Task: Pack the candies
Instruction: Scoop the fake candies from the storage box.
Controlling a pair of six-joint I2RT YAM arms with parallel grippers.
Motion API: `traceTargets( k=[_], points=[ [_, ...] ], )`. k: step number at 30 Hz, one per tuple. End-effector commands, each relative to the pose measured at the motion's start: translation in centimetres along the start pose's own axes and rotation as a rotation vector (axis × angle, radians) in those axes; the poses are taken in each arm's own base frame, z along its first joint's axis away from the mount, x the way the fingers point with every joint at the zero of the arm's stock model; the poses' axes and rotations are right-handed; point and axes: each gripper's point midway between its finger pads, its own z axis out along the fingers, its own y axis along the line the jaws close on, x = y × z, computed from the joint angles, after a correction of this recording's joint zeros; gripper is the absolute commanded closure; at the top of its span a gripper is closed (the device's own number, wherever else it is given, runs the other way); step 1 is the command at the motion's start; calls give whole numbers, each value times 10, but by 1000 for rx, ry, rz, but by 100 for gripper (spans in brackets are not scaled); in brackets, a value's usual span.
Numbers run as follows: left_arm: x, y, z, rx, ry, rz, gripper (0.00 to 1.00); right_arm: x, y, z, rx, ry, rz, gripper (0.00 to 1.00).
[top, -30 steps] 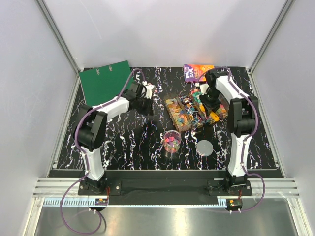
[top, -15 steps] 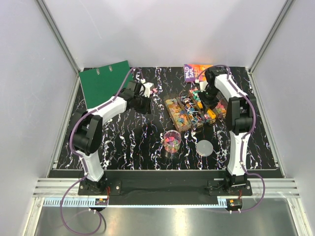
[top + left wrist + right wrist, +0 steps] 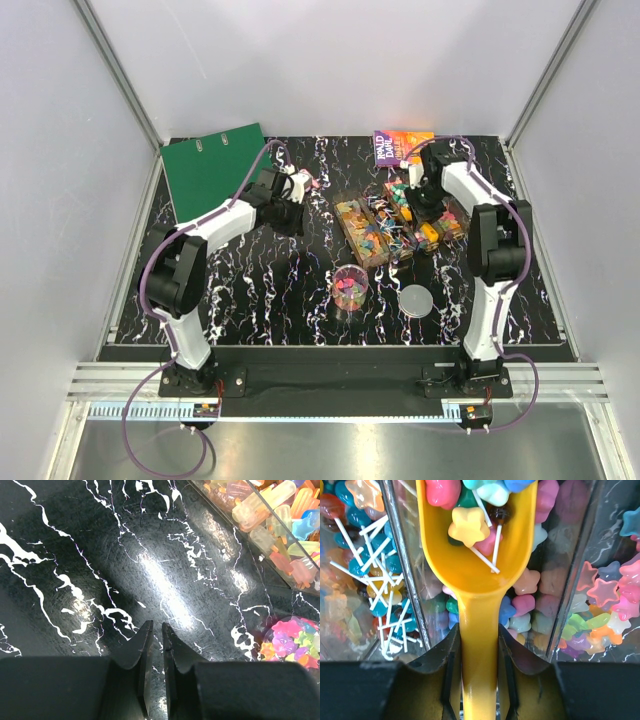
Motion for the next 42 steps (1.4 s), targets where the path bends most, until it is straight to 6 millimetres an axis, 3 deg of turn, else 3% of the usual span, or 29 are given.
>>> traceTargets(
  k=[1,5,18,21,30,42],
  points=[
    [-17,2,-11,-18,-45,49,85,-32,22,29,-88,-180,22,100],
    [-20,0,-11,-9,-40,46,85,-25,24,31,-83,-204,38,100],
    [-33,2,-12,-17,-60,80,87,-41,19,-4,-19,-410,32,100],
    [-36,0,-12,-11,-64,79,87,-45,20,-20,-11,-448,31,100],
    [-37,-5,-11,3,-63,86,87,-43,13,-39,54,-465,58,100],
    [-34,-5,-9,5,-50,88,87,-37,11,-35,90,-542,37,100]
  ],
)
